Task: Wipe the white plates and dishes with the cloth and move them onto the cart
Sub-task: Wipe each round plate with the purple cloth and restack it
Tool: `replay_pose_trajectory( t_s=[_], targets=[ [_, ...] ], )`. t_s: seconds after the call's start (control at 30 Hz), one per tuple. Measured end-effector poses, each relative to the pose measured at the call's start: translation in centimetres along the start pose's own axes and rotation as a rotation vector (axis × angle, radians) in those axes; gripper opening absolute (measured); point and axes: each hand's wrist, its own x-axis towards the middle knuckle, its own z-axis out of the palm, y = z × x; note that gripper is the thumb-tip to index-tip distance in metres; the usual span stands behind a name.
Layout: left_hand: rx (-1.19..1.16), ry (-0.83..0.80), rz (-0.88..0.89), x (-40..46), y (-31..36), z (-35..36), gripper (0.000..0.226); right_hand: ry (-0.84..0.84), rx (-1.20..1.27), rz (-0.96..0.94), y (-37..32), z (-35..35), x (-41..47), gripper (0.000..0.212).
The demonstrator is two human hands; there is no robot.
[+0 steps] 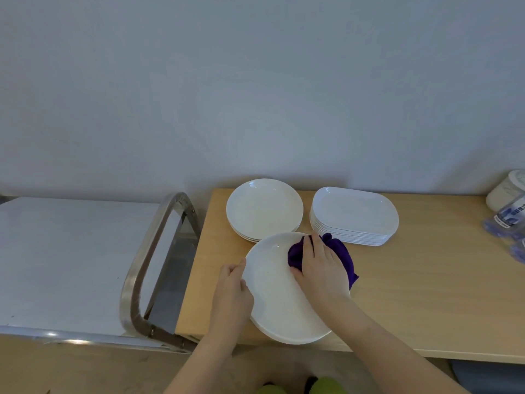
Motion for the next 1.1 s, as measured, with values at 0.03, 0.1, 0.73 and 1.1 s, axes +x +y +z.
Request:
replay_pose_trajectory(
  t_s=[0.03,0.1,0.73,1.1],
  targets=[
    [-0.018,-0.007,-0.018,0.2,0.1,-0.2,0.047,0.011,0.027,0.017,-0.4,0.1,0.3,0.053],
    [-0.031,-0.018,-0.038,0.5,0.3,-0.5,0.044,-0.034,0.048,0.035,-1.4,0.4,1.3,0.046],
    [0.001,-0.024,-0.056,0.4,1.0,-0.8,0.046,-0.348,0.385,-0.577,-2.8,-1.2,-5.8,0.043],
    [0.047,-0.021,-0.001,-0.2,1.0,-0.4,0.047,-0.216,0.290,-0.434,1.4,-4.2,-7.0,0.038]
  ],
)
